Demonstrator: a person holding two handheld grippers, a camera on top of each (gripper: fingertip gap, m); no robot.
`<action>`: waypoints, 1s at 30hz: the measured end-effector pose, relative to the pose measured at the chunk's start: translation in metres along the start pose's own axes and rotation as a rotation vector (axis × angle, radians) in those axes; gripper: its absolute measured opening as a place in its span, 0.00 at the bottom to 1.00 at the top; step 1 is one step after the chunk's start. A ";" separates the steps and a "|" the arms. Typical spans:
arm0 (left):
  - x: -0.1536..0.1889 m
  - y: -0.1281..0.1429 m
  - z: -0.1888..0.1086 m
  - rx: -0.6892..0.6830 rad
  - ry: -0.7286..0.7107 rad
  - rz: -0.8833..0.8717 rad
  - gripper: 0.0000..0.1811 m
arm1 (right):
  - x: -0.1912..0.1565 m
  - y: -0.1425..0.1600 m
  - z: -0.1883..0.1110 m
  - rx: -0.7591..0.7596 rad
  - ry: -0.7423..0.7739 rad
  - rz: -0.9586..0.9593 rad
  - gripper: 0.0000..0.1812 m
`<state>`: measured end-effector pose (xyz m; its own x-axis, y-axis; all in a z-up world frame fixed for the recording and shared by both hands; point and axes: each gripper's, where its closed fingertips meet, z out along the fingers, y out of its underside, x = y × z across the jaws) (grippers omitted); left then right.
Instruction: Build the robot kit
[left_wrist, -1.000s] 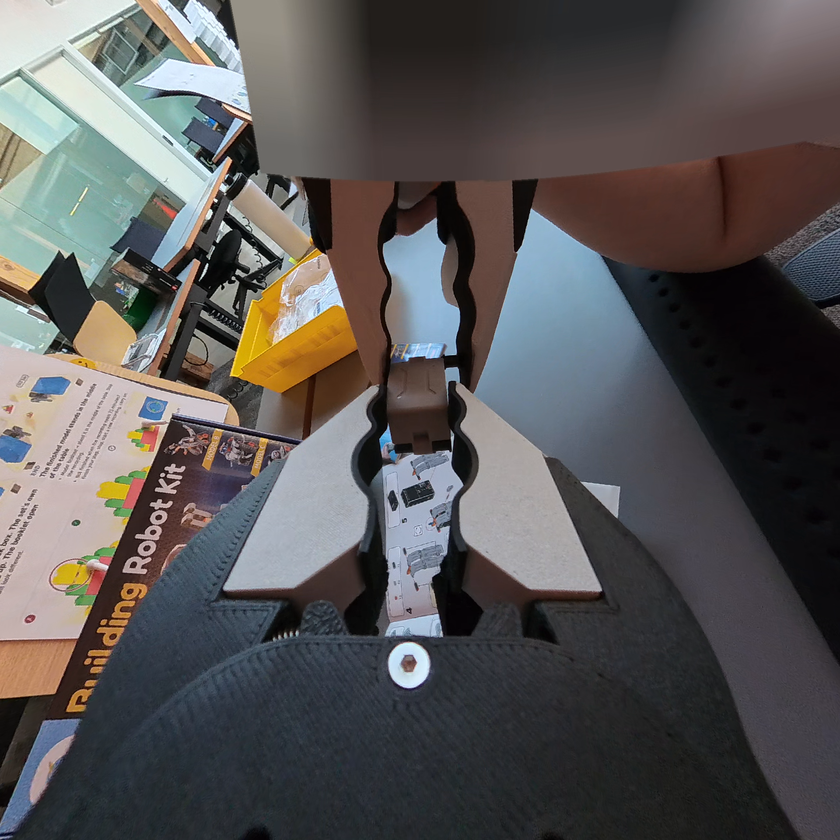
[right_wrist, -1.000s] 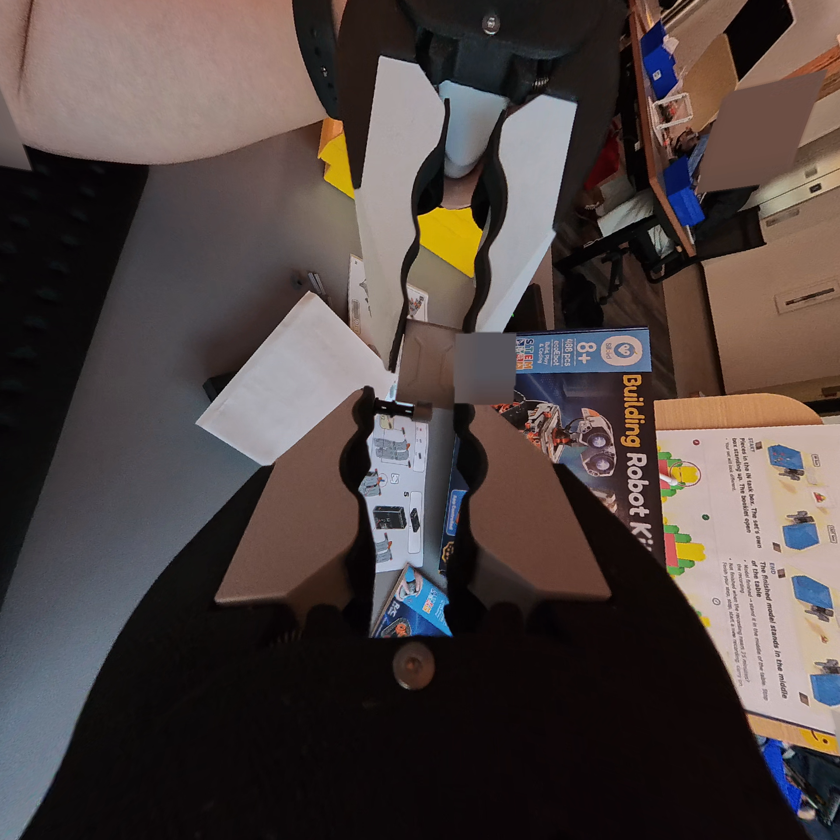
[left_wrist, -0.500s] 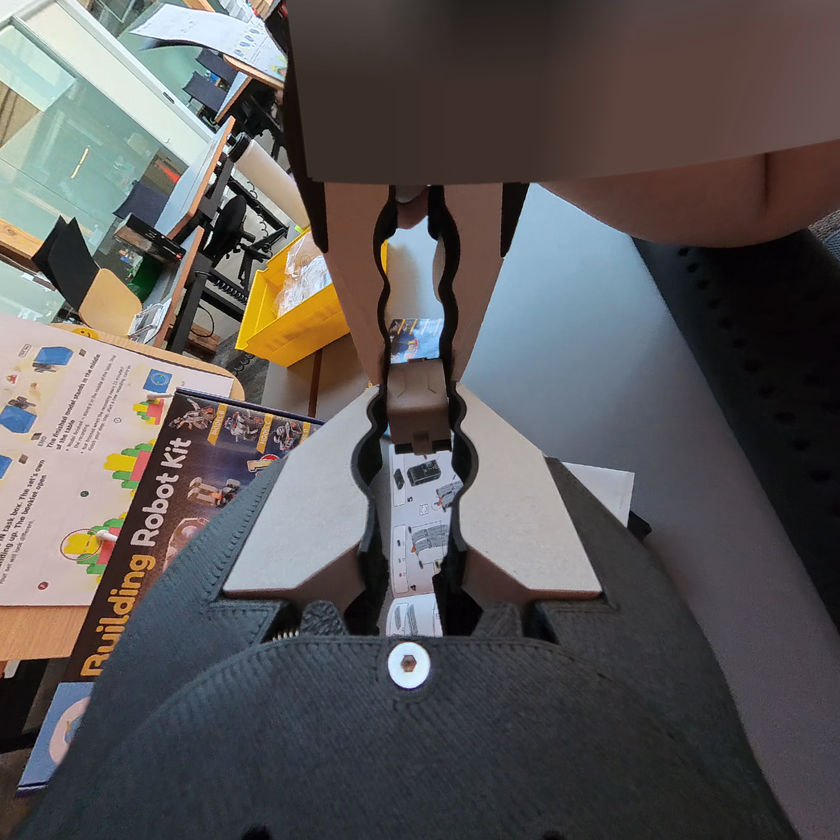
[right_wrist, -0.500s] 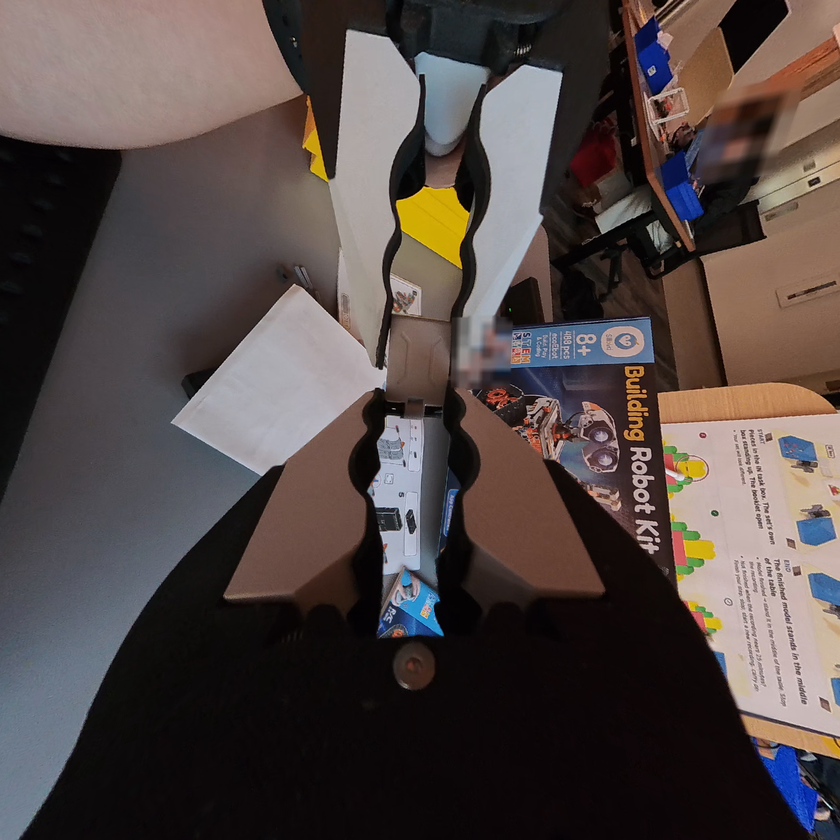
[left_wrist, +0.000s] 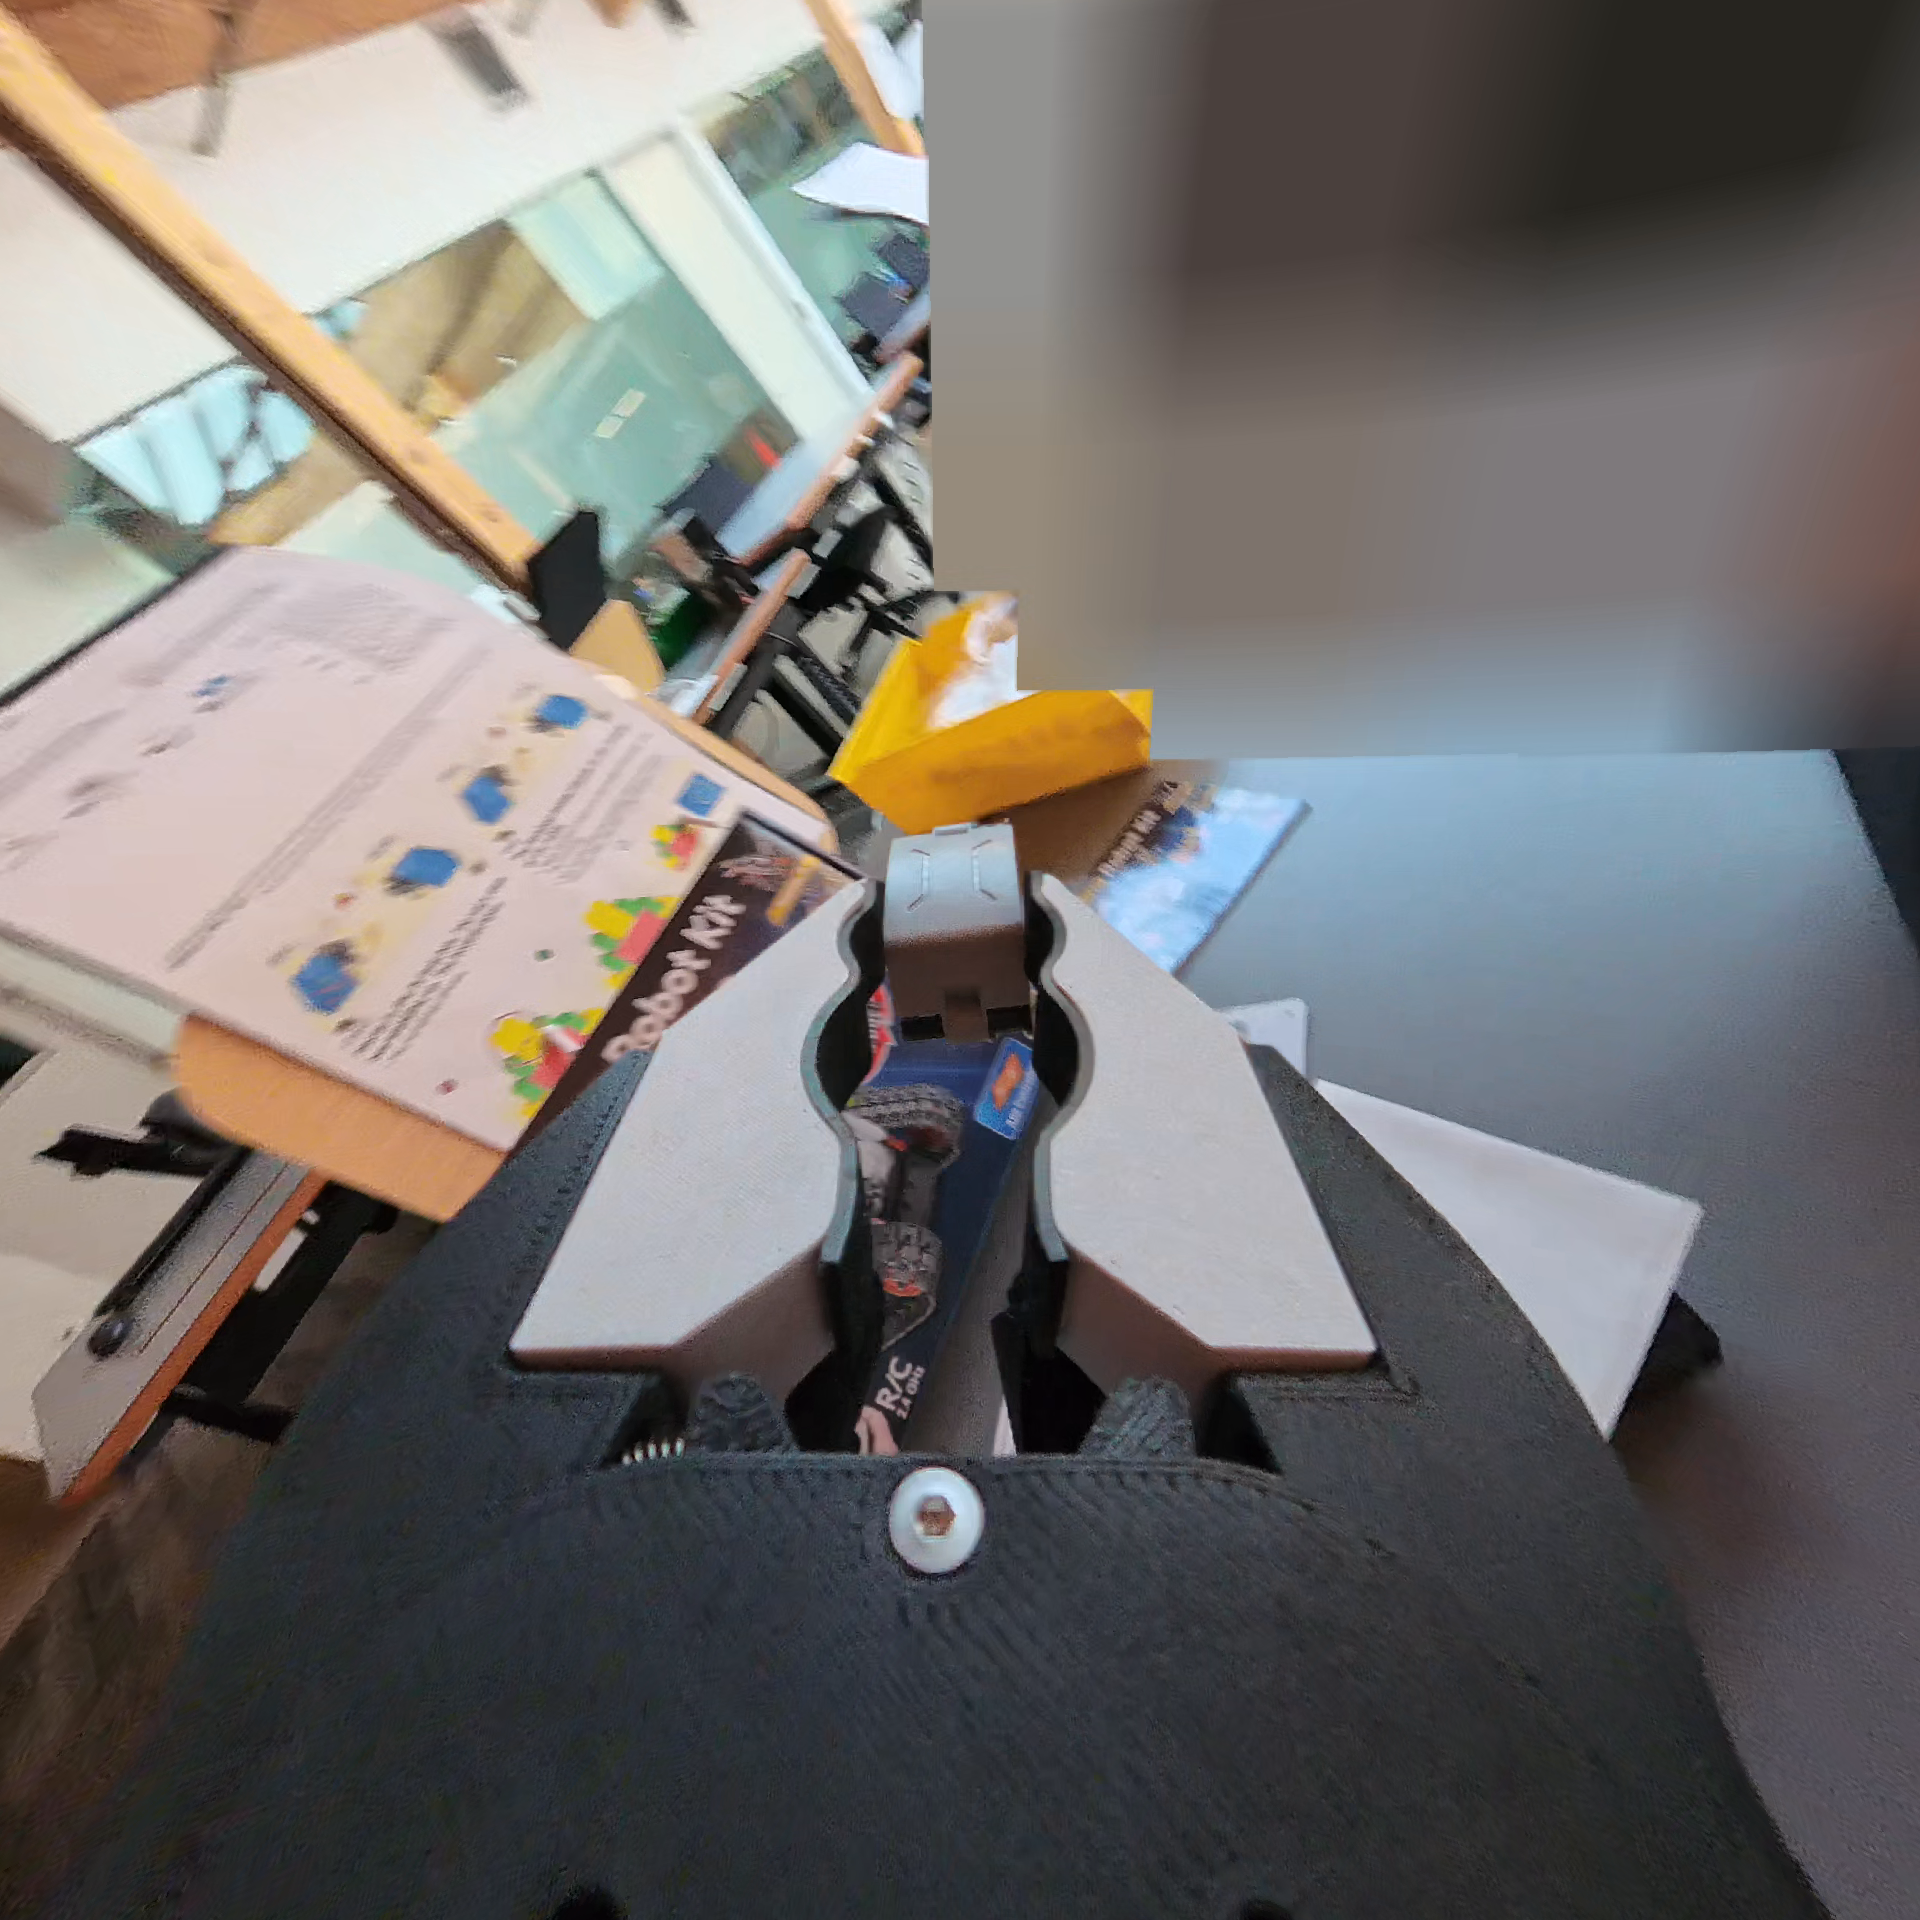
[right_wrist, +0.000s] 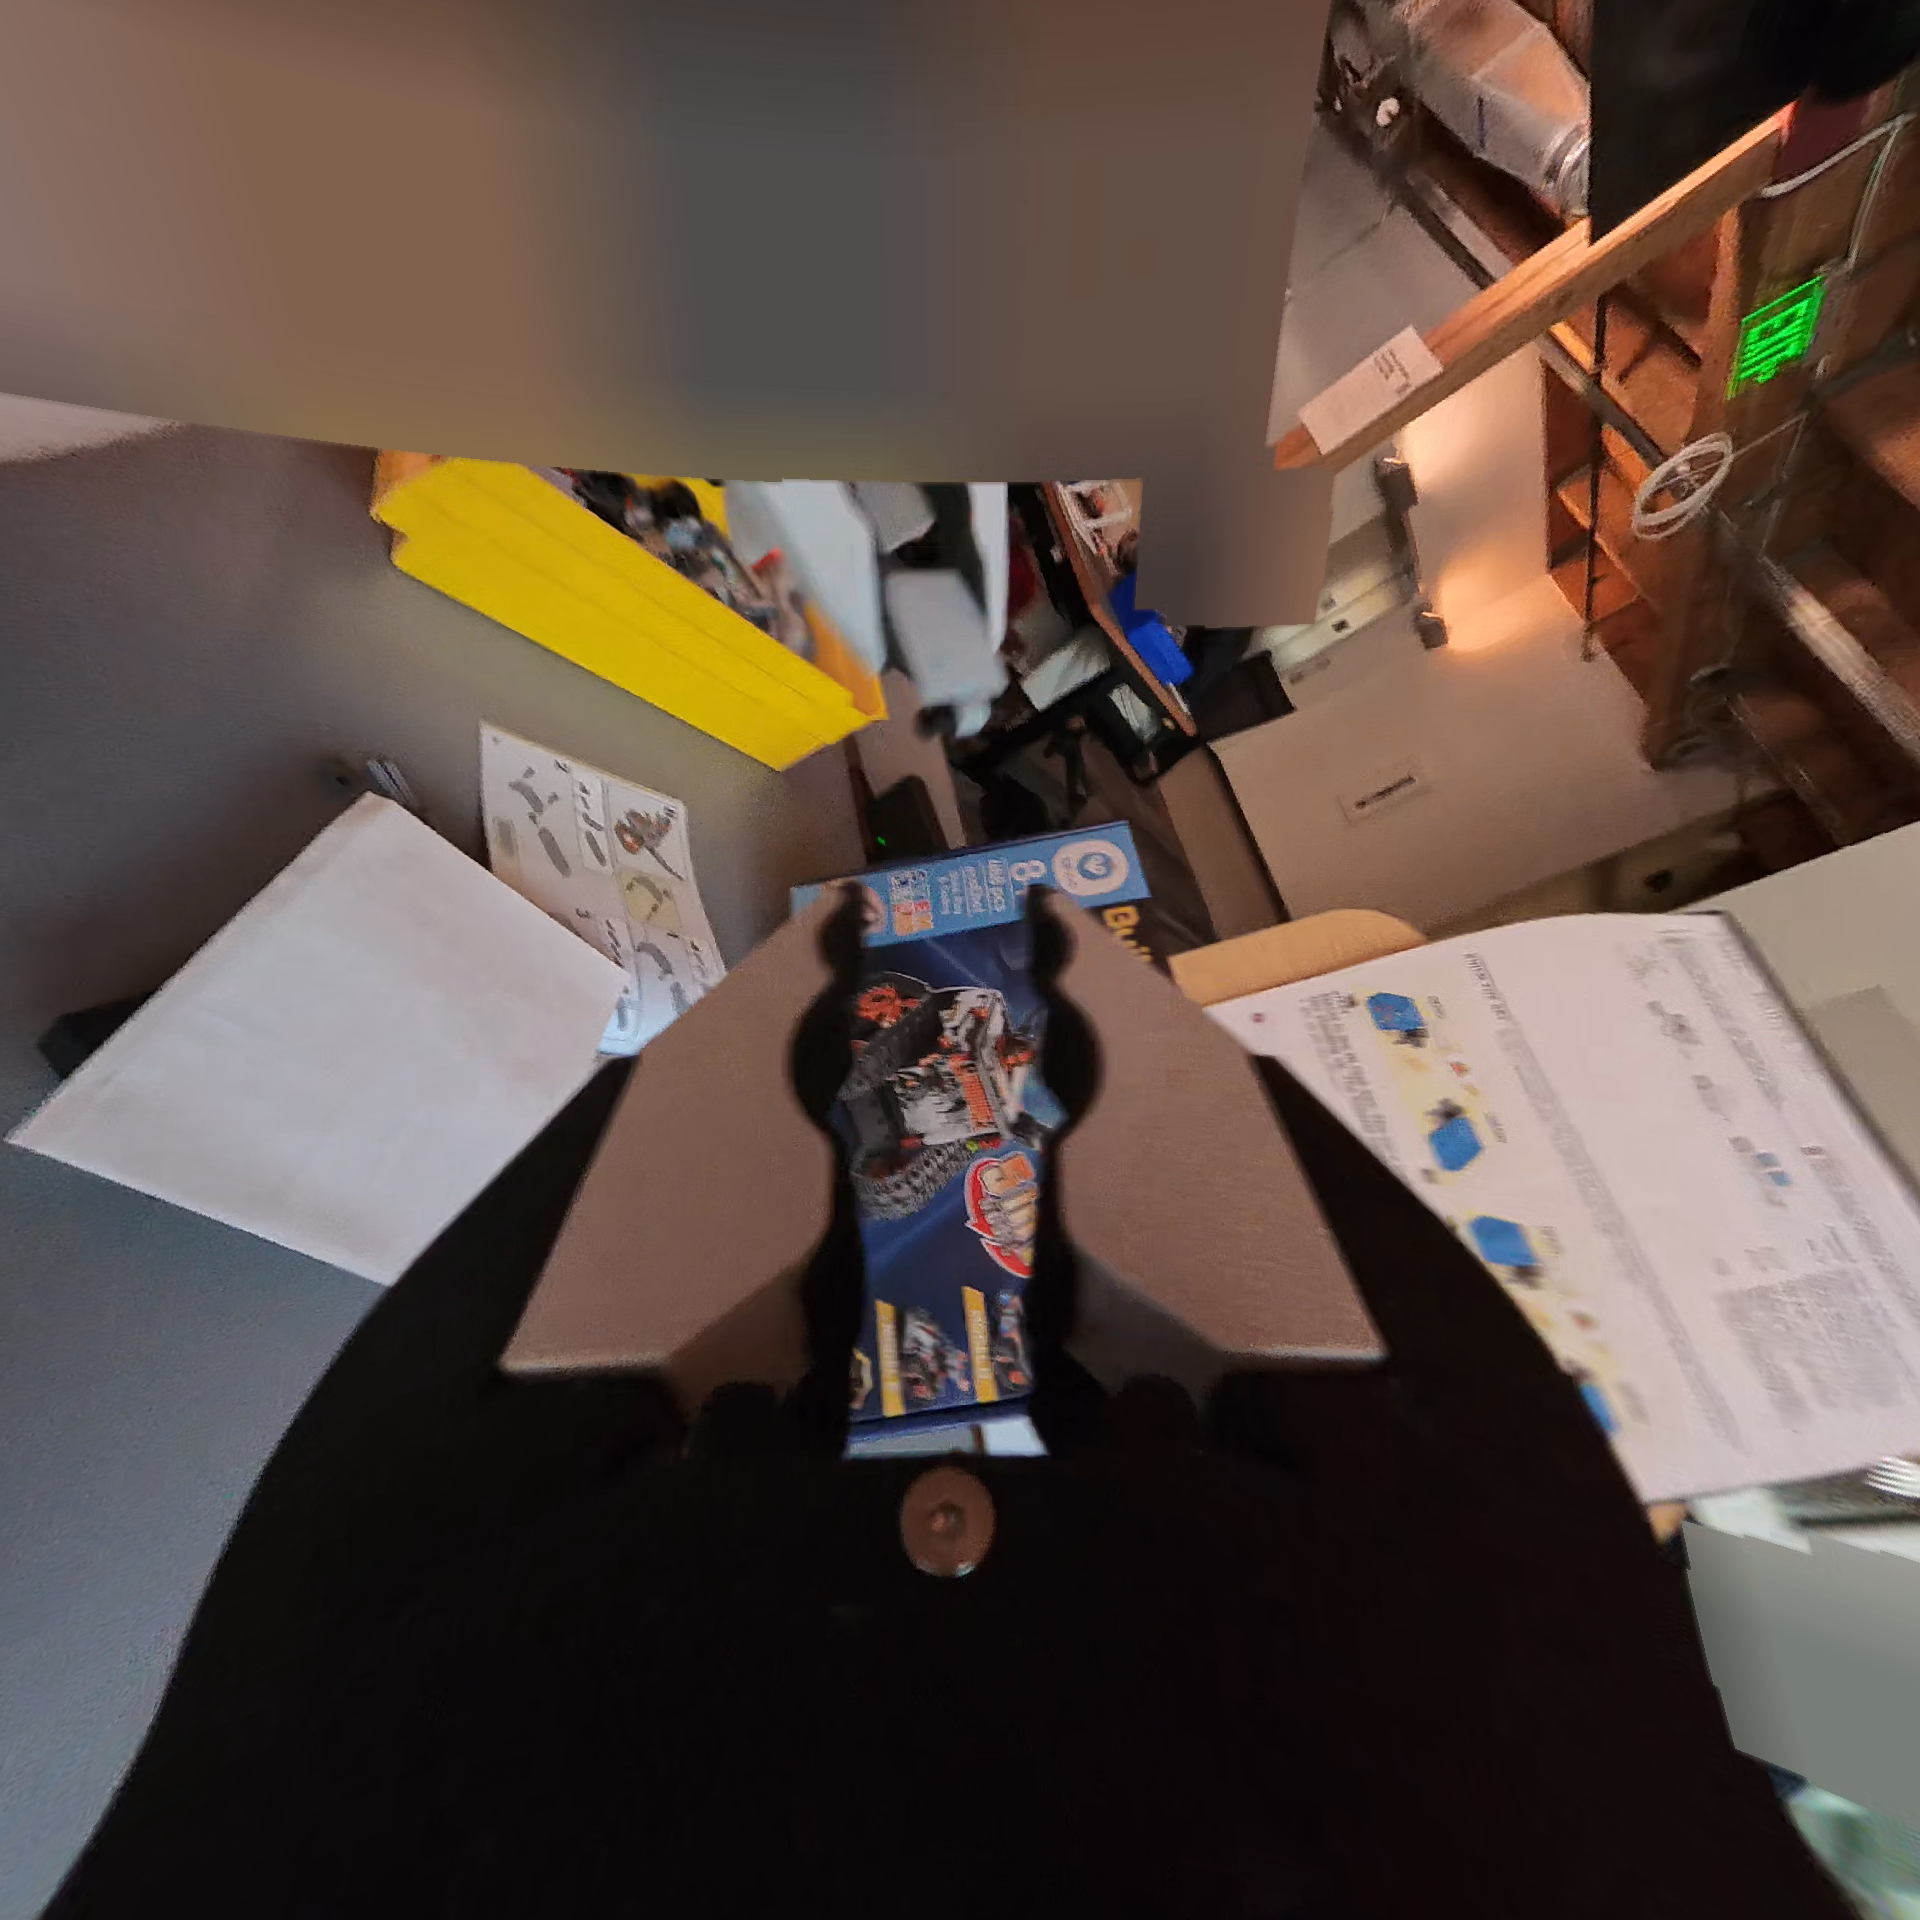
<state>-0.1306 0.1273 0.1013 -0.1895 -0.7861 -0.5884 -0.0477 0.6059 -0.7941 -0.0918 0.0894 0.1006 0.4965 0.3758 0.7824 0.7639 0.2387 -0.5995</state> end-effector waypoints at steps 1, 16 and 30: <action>-0.013 -0.004 -0.010 0.037 -0.056 -0.039 0.14 | 0.000 0.004 -0.002 0.013 -0.030 0.053 0.01; -0.048 0.060 -0.053 -0.099 -0.075 -0.597 0.14 | 0.031 0.045 0.029 -0.080 0.146 0.264 0.30; -0.018 0.114 -0.003 -0.260 0.162 -0.943 0.14 | -0.039 0.051 0.112 -0.037 -0.017 0.223 0.20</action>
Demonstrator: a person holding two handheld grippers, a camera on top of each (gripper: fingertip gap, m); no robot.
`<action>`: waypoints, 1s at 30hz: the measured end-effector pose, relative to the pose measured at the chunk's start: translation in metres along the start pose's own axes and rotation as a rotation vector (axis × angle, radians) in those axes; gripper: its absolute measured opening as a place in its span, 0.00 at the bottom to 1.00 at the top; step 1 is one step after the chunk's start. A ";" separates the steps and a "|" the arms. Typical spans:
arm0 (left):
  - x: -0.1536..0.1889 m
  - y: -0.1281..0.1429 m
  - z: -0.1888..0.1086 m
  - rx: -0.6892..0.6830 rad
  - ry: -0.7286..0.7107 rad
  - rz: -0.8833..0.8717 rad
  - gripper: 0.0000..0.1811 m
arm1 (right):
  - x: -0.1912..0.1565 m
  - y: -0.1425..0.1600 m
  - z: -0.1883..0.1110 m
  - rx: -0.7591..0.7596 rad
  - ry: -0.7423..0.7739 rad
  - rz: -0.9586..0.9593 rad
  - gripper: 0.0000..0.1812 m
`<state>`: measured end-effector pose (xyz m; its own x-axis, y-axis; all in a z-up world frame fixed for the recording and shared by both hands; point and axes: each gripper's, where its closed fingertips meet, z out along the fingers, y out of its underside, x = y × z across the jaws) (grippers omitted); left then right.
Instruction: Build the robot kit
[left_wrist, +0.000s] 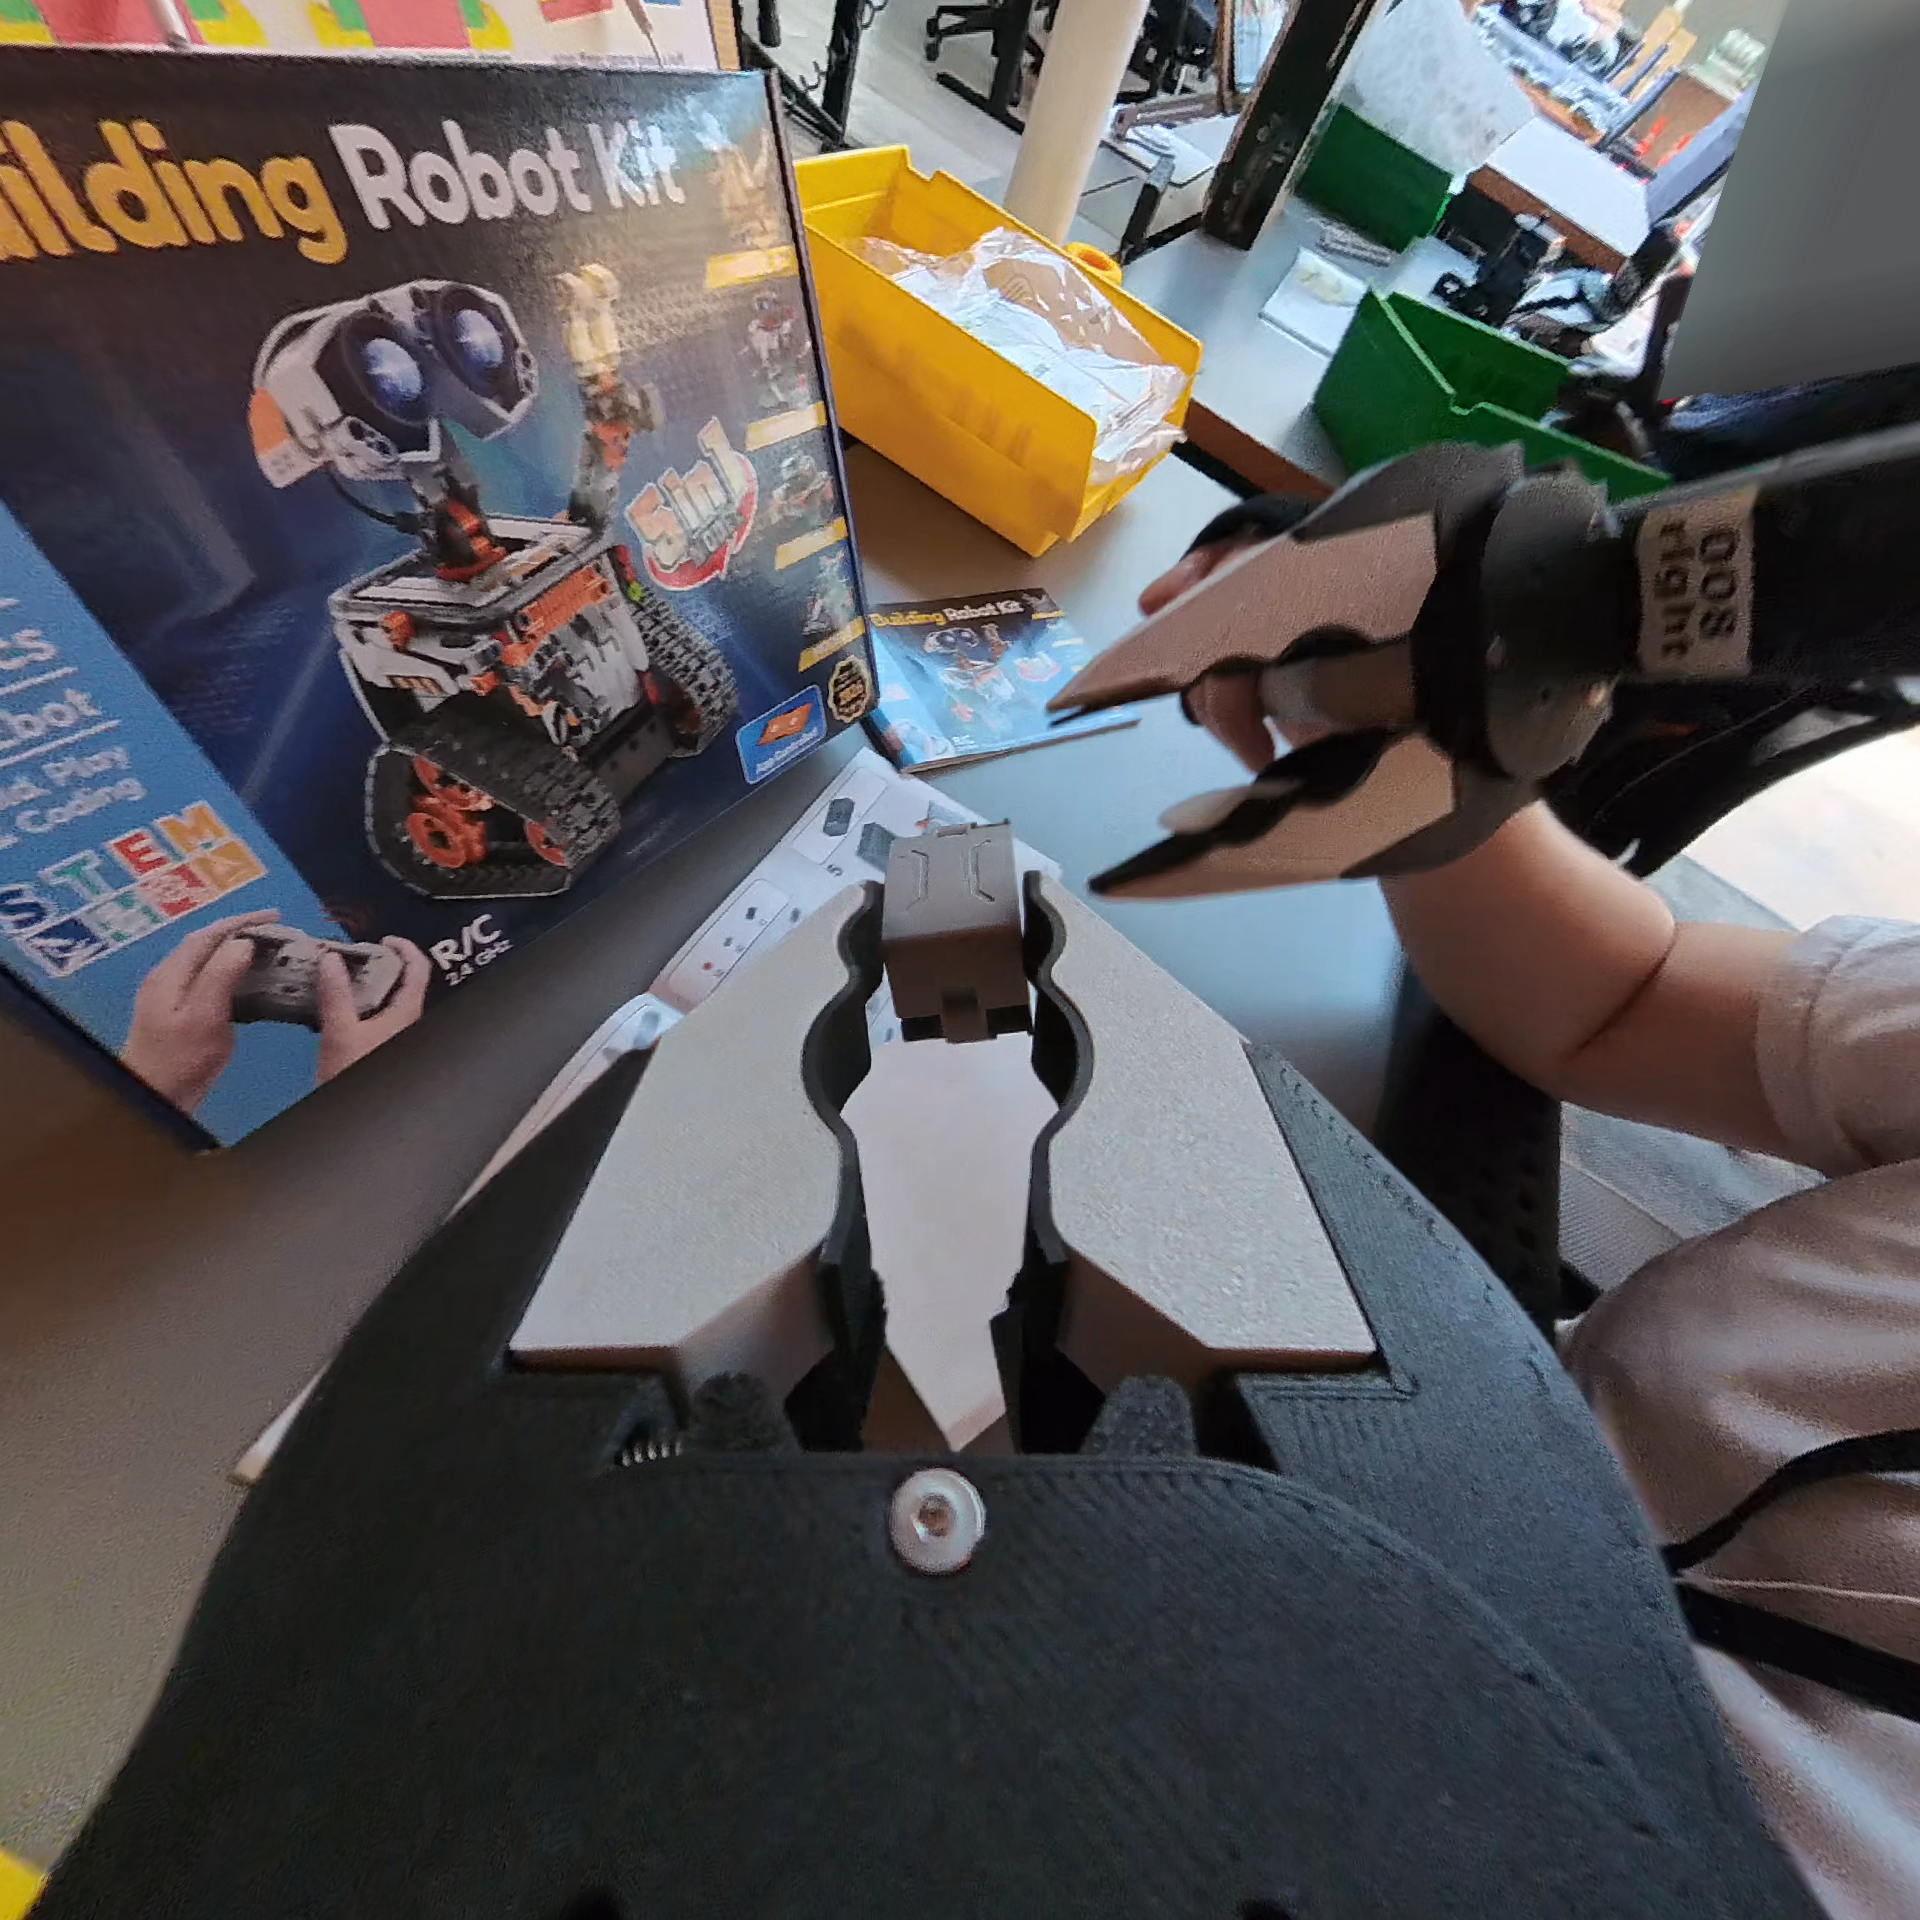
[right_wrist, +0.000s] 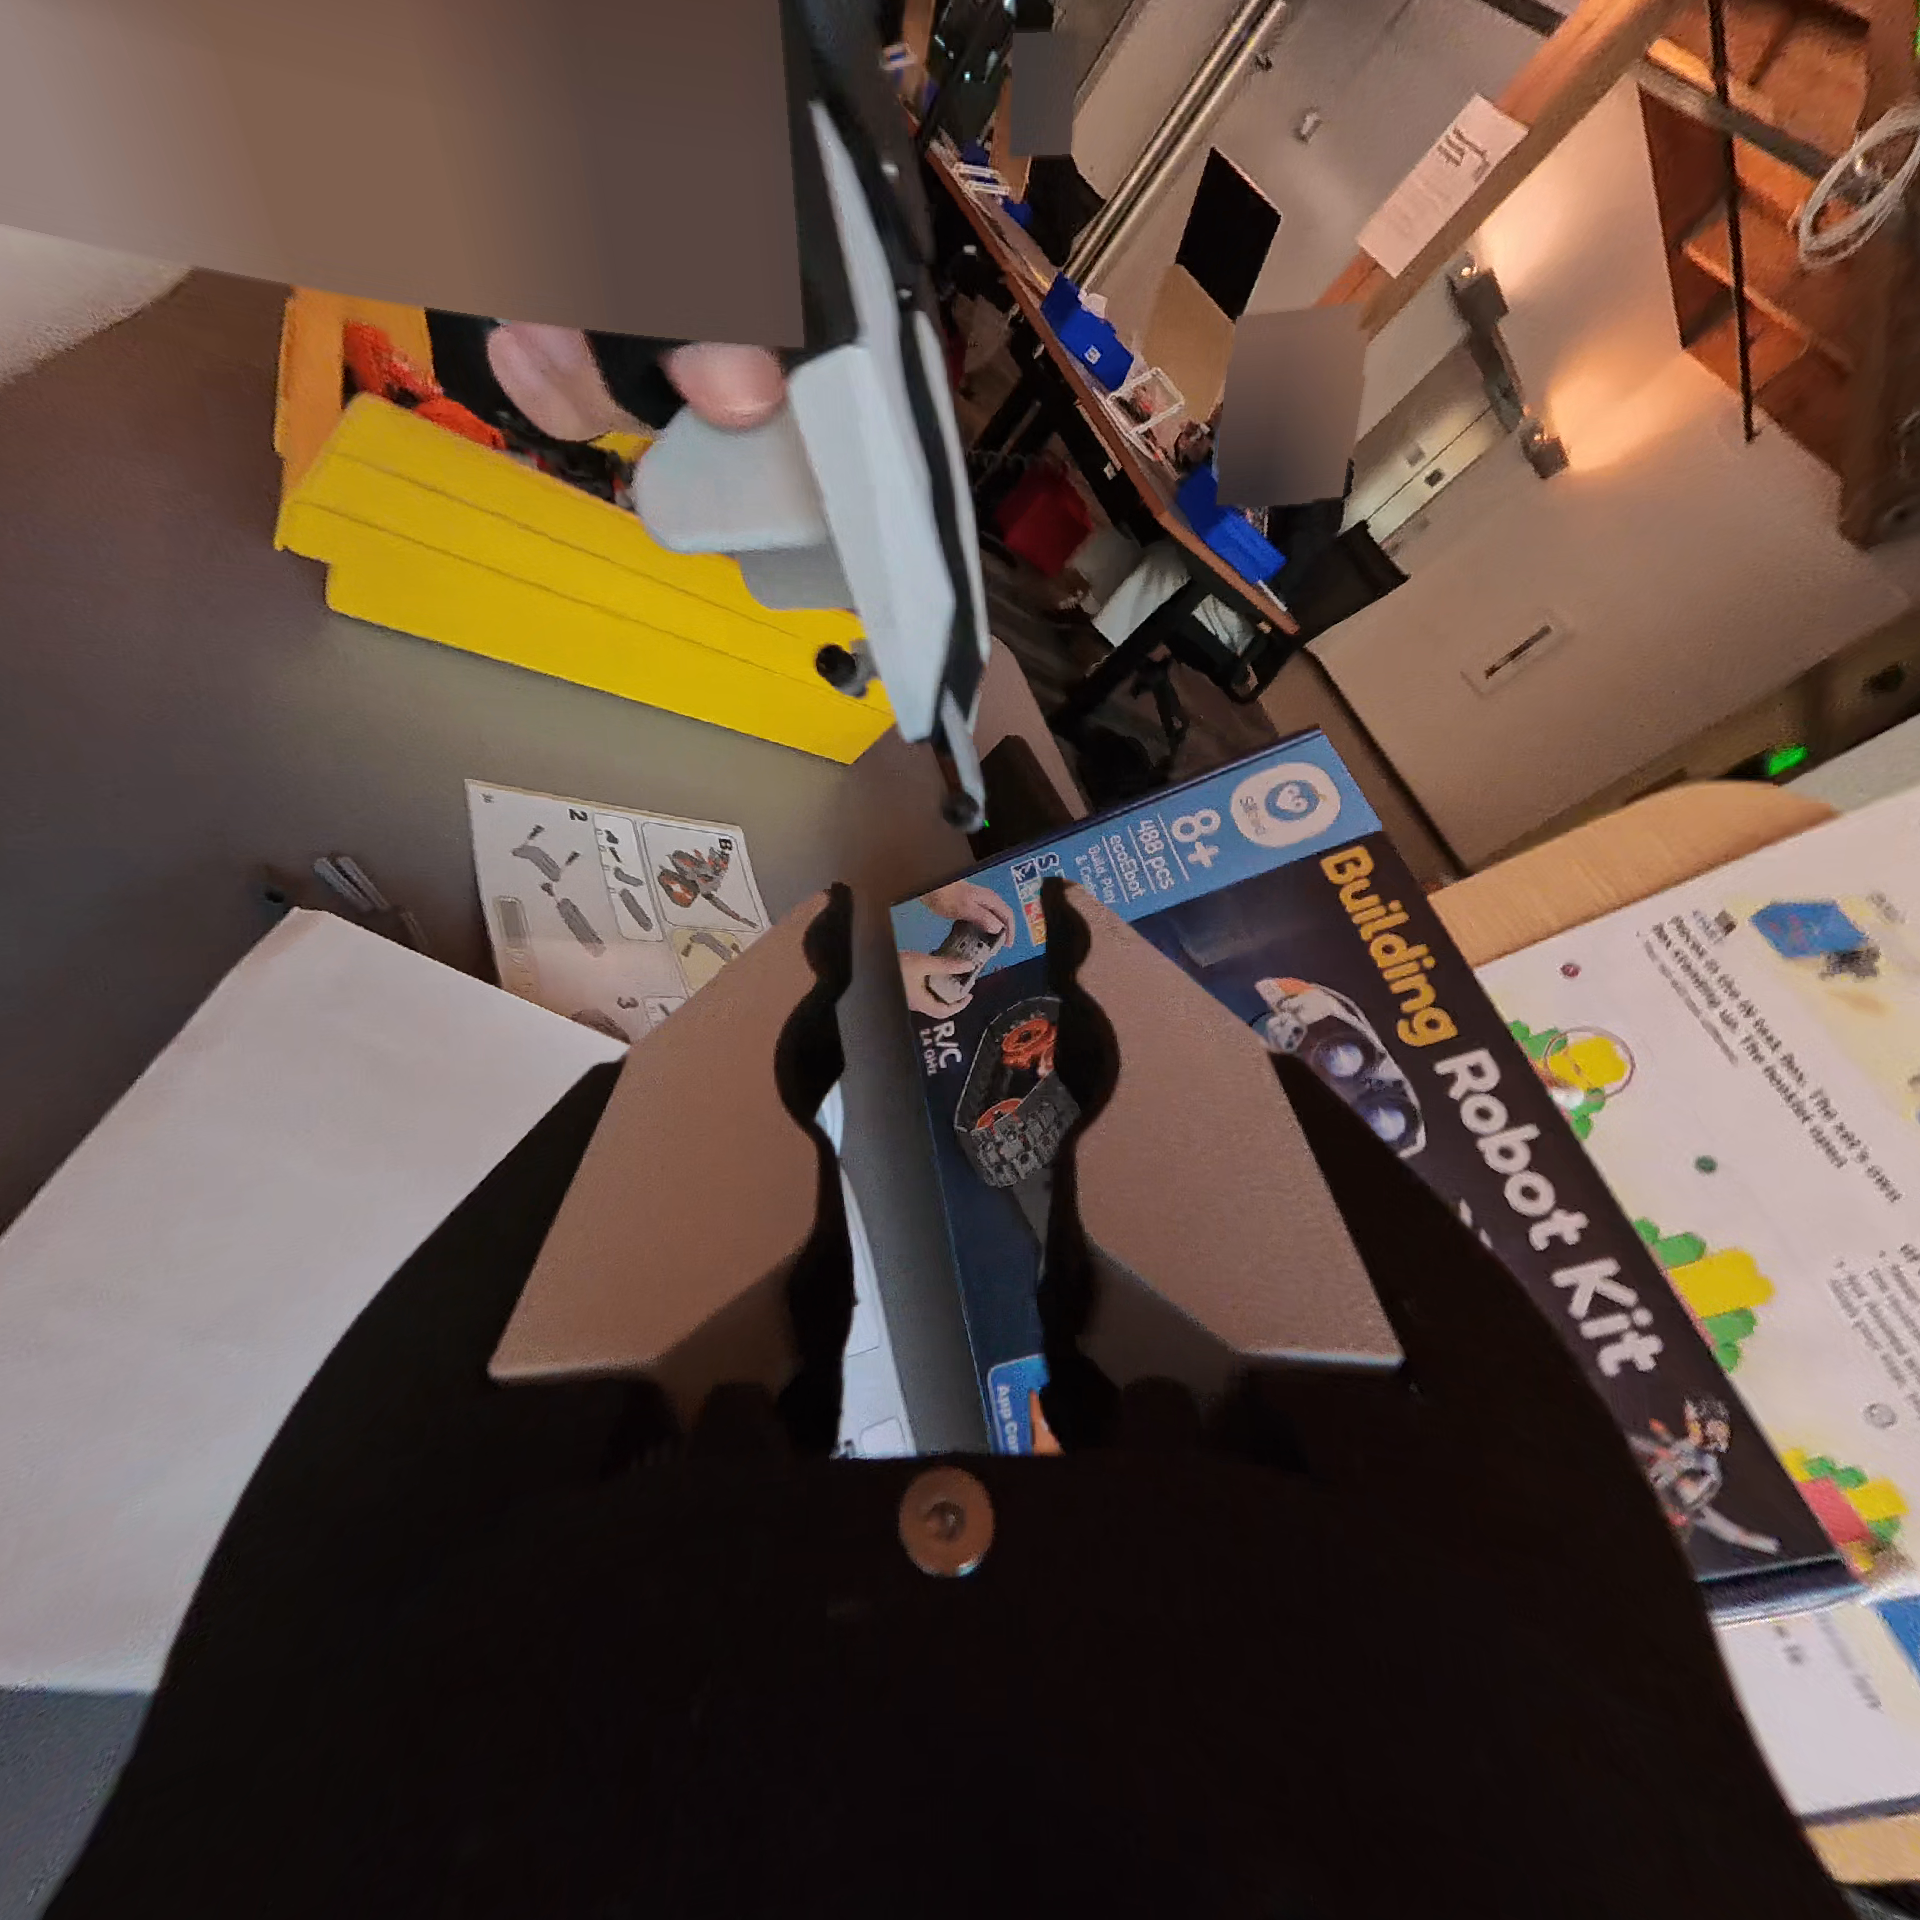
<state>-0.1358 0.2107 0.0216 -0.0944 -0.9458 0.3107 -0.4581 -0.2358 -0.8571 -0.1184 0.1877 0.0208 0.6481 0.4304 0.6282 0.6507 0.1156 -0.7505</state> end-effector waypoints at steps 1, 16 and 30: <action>0.003 -0.001 0.003 0.001 0.025 -0.015 0.14 | -0.001 -0.001 0.004 -0.009 0.023 -0.039 0.22; 0.038 0.000 0.020 -0.071 0.106 0.039 0.14 | -0.003 -0.013 -0.001 0.025 0.057 -0.171 0.03; 0.058 -0.013 0.003 -0.017 0.077 0.173 0.14 | 0.004 -0.039 -0.013 -0.029 0.118 -0.250 0.02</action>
<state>-0.1325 0.1586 0.0489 -0.2399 -0.9519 0.1907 -0.4441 -0.0671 -0.8935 -0.1361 0.1736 0.0551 0.5066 0.2846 0.8139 0.8060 0.1788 -0.5642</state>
